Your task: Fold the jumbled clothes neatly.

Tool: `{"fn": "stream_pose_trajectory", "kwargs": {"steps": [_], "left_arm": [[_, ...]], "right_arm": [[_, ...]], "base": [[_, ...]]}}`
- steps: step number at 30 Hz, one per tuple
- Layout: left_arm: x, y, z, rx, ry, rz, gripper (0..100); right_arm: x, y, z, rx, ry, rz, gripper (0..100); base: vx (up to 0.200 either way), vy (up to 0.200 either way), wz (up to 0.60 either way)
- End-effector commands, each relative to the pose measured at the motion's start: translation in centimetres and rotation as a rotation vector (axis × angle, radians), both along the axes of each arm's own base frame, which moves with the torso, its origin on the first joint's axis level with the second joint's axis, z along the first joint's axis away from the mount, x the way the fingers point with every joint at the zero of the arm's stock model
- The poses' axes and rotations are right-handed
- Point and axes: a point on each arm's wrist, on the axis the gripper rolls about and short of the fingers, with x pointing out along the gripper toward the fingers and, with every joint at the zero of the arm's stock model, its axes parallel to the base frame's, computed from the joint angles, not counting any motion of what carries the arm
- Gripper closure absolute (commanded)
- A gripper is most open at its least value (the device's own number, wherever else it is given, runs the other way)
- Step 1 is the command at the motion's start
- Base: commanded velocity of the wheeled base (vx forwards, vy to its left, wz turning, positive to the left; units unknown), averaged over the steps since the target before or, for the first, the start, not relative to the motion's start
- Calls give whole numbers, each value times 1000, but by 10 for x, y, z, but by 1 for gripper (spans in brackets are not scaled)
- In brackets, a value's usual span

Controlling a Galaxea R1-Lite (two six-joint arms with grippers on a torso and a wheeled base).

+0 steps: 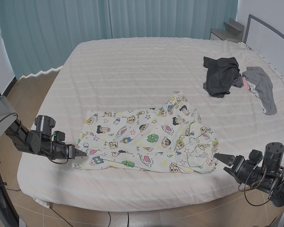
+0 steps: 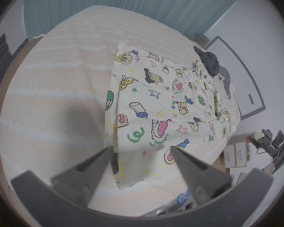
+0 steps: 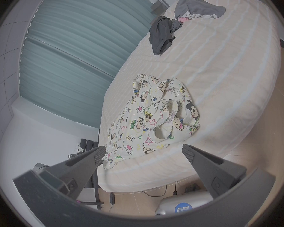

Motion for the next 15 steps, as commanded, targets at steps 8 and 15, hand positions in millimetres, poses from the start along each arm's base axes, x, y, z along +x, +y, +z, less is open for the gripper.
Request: {"fn": "stream_pose_trajectory", "kwargs": {"steps": [8,15], "left_arm": [[-29,14,74,-254,-68,268,0],[-102,-4,116,-464,-61,410,0]], "right_arm": [[31,13,-5,-6,-19,-54,0],[53,45,-37,-92,37,-74,0]], "base": [[0,0,0],[0,0,0]]}}
